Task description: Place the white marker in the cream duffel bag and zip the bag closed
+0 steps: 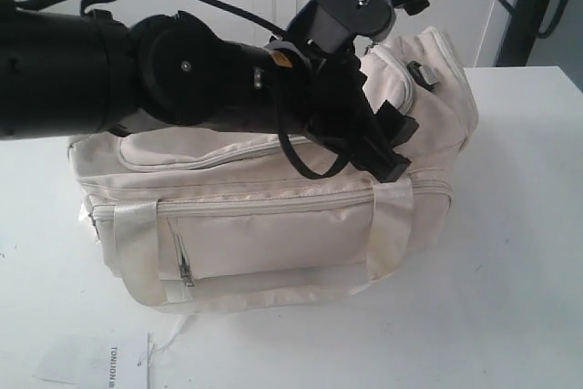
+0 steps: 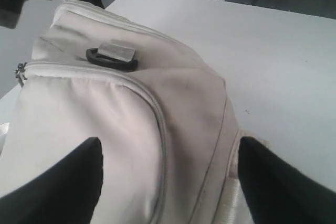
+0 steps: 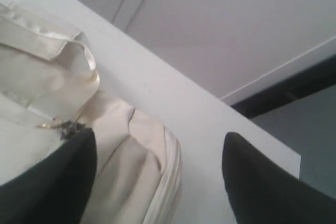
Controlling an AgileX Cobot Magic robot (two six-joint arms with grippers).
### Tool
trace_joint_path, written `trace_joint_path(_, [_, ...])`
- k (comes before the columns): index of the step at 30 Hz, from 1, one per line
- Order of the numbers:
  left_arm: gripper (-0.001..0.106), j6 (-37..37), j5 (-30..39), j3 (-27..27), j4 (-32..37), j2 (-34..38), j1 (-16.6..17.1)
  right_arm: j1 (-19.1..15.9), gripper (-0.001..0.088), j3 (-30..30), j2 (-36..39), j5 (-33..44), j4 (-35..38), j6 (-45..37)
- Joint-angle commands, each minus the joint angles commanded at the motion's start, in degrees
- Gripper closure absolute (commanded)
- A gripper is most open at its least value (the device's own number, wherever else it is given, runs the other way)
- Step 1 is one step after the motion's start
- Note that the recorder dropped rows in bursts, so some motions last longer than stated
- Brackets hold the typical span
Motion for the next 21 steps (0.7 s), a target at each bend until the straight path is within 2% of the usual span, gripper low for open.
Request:
trace_joint_path(5, [0.031,0.0,4.8,0.0,0.0,-2.0,0.1,0.0,0.0361,0.0,-2.1,7.8,2.0,-0.1])
trace_joint_path(8, [0.035,-0.2,8.8,0.0,0.0,-3.0,0.8,0.0,0.0480,0.0,-3.2,12.4,2.0,-0.4])
trace_joint_path(12, [0.054,-0.3,15.7,0.0,0.0,-4.7,2.5,0.0,0.0687,0.2,-4.2,18.3,2.1,-2.0])
trace_joint_path(16, [0.076,-1.6,21.0,0.0,0.1,-6.6,4.4,0.0,0.0855,0.2,-5.6,21.4,2.3,-2.0])
trace_joint_path(21, [0.103,-1.6,27.8,0.0,1.3,-9.5,6.4,-0.3,0.0868,0.3,-6.9,24.8,3.7,-3.1])
